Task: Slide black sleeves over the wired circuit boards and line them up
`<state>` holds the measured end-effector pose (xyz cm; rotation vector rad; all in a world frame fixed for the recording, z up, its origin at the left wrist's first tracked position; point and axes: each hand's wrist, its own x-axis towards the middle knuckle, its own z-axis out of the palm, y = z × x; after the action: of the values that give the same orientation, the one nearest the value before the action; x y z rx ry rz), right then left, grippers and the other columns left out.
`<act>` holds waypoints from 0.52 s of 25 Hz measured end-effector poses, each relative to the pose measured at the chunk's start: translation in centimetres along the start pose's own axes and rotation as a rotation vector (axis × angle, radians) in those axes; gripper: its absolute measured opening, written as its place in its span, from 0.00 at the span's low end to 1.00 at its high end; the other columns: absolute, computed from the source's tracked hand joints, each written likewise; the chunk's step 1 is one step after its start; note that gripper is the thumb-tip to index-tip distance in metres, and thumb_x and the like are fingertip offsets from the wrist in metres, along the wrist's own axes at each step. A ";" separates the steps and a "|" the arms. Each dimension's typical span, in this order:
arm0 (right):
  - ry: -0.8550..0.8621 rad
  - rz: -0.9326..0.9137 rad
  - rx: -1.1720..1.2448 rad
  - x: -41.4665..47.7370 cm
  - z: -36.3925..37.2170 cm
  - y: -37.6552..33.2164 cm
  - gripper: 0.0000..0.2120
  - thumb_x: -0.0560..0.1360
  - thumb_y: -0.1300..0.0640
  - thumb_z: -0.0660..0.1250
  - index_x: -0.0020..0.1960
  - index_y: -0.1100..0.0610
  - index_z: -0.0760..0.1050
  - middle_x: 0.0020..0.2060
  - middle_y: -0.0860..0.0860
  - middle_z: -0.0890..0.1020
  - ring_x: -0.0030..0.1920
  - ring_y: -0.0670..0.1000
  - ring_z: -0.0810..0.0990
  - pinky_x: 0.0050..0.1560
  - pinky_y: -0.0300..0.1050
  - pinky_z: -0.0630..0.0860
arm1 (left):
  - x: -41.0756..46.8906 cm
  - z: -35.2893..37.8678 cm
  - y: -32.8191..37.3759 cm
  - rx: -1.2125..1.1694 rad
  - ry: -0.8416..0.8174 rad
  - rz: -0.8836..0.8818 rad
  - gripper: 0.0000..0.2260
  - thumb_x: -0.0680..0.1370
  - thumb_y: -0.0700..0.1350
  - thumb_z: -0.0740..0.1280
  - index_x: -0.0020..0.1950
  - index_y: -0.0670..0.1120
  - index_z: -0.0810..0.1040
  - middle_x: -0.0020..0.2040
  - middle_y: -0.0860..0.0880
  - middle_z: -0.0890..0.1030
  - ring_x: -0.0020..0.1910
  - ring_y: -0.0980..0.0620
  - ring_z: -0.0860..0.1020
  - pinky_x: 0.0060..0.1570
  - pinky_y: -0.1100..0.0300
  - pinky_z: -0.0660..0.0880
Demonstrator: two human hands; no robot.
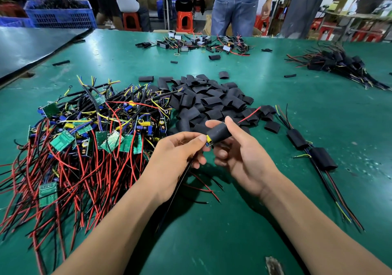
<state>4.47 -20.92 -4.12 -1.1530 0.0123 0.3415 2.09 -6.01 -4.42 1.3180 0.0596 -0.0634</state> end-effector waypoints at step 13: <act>-0.021 -0.119 -0.036 -0.3 0.8 0.7 0.21 0.73 0.37 0.62 0.50 0.50 0.83 0.36 0.52 0.77 0.27 0.45 0.63 0.28 0.36 0.62 | 0.0 0.3 0.7 -0.285 -0.013 -0.338 0.10 0.77 0.43 0.70 0.38 0.40 0.83 0.37 0.46 0.81 0.26 0.54 0.74 0.26 0.65 0.72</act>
<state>3.86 -19.97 -4.36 -1.1806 -0.0807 0.2488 2.10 -6.10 -3.67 1.0121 0.2710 -0.3395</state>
